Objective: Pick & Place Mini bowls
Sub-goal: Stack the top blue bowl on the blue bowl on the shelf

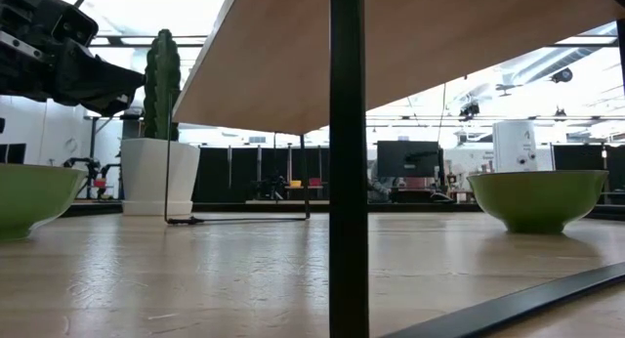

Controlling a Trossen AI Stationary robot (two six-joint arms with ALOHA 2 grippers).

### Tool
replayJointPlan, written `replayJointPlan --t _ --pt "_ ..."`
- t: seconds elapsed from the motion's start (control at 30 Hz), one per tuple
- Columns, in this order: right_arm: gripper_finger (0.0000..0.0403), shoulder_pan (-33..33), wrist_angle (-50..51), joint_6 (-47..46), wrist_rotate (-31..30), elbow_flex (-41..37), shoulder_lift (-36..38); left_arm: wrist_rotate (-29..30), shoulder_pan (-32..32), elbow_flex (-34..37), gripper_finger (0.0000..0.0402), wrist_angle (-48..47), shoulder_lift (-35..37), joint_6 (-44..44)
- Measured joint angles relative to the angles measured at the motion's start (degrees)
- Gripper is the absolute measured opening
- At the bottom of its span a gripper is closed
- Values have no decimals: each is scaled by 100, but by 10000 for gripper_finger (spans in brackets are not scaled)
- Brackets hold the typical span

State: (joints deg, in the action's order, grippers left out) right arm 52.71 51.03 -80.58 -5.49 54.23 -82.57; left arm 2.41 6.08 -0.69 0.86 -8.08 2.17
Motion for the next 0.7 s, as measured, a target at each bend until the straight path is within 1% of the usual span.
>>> replayJointPlan --t 0.4,0.7 --pt "63 58 -515 -224 -3 -415 -1 1 0 0 0 0 0 1" --pt "63 120 -560 -455 -5 -613 -3 0 0 0 0 1 0 1"
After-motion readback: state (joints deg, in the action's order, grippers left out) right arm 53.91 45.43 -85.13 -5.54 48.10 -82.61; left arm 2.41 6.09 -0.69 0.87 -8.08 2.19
